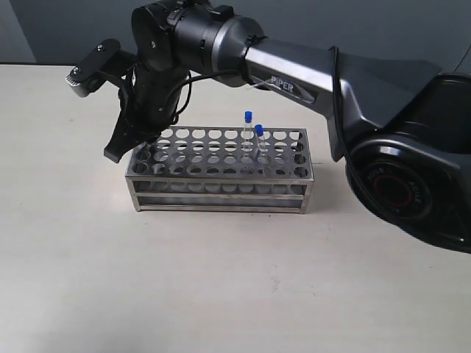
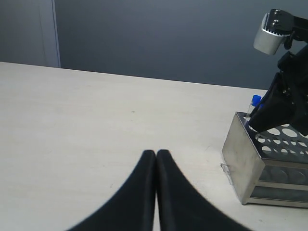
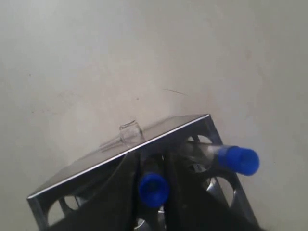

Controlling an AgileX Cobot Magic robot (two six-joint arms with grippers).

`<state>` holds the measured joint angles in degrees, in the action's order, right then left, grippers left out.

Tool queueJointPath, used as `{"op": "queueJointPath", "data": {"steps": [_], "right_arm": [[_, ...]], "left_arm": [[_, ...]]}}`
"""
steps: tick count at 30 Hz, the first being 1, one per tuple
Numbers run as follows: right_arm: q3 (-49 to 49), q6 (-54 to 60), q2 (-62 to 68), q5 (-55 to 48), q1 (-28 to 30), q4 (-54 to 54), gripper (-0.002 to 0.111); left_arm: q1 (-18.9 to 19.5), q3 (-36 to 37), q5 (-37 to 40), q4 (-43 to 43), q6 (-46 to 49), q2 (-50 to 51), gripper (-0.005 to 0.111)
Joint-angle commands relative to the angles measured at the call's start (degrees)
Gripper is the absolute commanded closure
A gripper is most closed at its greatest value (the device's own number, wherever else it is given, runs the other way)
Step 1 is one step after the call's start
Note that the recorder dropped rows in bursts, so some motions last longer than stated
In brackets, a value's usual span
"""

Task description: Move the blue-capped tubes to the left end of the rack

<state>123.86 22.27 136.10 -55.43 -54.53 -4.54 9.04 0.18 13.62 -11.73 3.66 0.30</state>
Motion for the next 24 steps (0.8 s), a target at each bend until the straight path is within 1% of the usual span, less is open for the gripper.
{"op": "queueJointPath", "data": {"steps": [1, 3, 5, 9, 10, 11, 17, 24], "right_arm": [[-0.2, -0.4, -0.5, -1.4, -0.2, 0.4, 0.108], [-0.2, -1.3, -0.5, -1.4, -0.2, 0.4, 0.107], [-0.2, -1.3, -0.5, -1.5, -0.2, 0.6, 0.102], [-0.2, -1.4, -0.5, -1.8, -0.2, 0.6, 0.079], [-0.2, -1.5, -0.5, -1.9, -0.2, 0.6, 0.076], [-0.2, -2.2, -0.5, -1.9, -0.2, 0.8, 0.075], [-0.1, -3.0, -1.2, -3.8, -0.2, 1.1, 0.078], [-0.1, -4.0, -4.6, -5.1, -0.2, 1.1, 0.078]], "left_arm": [[-0.6, -0.2, 0.2, 0.0, 0.0, -0.3, 0.106], [-0.6, -0.2, 0.2, 0.0, 0.0, -0.3, 0.106], [-0.6, -0.2, 0.2, 0.0, 0.0, -0.3, 0.106], [-0.6, -0.2, 0.2, 0.0, 0.0, -0.3, 0.106], [-0.6, -0.2, 0.2, 0.0, 0.0, -0.3, 0.106], [-0.6, -0.2, 0.2, 0.0, 0.0, -0.3, 0.106], [-0.6, -0.2, 0.2, 0.0, 0.0, -0.3, 0.106], [-0.6, -0.2, 0.2, 0.0, 0.0, -0.3, 0.106]]}}
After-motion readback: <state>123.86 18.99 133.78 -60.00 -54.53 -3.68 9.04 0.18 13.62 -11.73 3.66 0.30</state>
